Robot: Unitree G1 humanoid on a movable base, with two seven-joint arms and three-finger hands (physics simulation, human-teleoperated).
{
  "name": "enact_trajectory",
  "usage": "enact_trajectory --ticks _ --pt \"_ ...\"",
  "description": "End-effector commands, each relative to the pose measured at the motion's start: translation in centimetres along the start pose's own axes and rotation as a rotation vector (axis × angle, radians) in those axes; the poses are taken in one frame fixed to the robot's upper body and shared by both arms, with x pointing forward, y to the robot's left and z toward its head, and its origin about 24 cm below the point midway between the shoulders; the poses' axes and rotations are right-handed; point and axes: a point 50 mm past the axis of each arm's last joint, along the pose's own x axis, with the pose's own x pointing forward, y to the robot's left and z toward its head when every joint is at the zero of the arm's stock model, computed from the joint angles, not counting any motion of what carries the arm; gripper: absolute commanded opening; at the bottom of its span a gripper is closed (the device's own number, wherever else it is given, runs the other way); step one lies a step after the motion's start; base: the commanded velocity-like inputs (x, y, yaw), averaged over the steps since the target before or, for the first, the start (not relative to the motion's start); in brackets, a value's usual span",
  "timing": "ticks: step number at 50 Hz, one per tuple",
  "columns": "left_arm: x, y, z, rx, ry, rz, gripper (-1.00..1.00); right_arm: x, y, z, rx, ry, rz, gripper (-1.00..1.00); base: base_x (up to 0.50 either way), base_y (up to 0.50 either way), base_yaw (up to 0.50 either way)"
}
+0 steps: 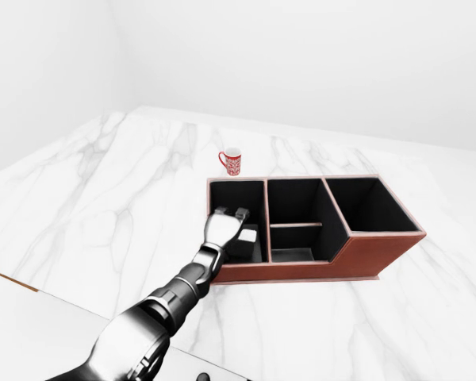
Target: Pick up the book and place it in the left compartment of the caddy.
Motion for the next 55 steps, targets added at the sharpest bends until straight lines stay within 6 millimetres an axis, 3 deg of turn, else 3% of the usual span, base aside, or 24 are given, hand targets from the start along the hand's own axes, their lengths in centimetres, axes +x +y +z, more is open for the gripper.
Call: enact_trajectory --ticks 1,8,14,19,26,36,39,43,48,55 --pt "-1.6 -2.2 -2.7 -0.107 0.142 -0.059 0.96 0.0 0.0 0.0 0.0 0.0 -0.002 1.0 0.0 0.0 0.0" --pt "-2.2 -2.8 -2.8 -0.133 0.154 -0.052 1.0 0.0 0.0 -0.1 0.001 0.005 -0.001 1.0 0.0 0.0 0.01" --pt "-2.3 -1.5 -1.9 -0.123 0.102 0.055 1.0 0.0 0.0 -0.1 0.0 0.003 -0.001 1.0 0.0 0.0 0.01" --pt "-2.9 2.2 -0.4 -0.051 0.005 0.254 1.0 0.0 0.0 -0.1 0.0 0.002 0.0 1.0 0.0 0.0 0.0" --pt "-4.7 6.6 1.3 0.085 -0.048 0.311 1.0 0.0 0.0 0.1 -0.002 -0.001 0.0 1.0 0.0 0.0 0.0" --pt "-7.8 13.6 2.8 0.248 0.019 0.4 1.0 -0.1 0.0 0.1 -0.004 -0.003 0.0 1.0 0.0 0.0 0.0" --pt "-8.1 14.5 2.8 0.25 0.037 0.423 1.0 0.0 0.0 0.1 -0.004 -0.004 0.0 1.0 0.0 0.0 0.0" --pt "-9.4 16.7 4.6 0.404 -0.074 0.439 1.0 0.0 0.0 0.1 -0.003 -0.003 -0.002 1.0 0.0 0.0 0.0" --pt "-10.0 18.4 4.9 0.54 -0.107 0.445 1.0 -0.2 0.1 -0.2 -0.016 0.013 0.011 1.0 0.0 0.0 0.0" --pt "-11.1 21.5 4.6 0.52 -0.066 0.532 1.0 0.0 -0.1 -0.2 0.002 0.009 -0.012 1.0 0.0 0.0 0.0"
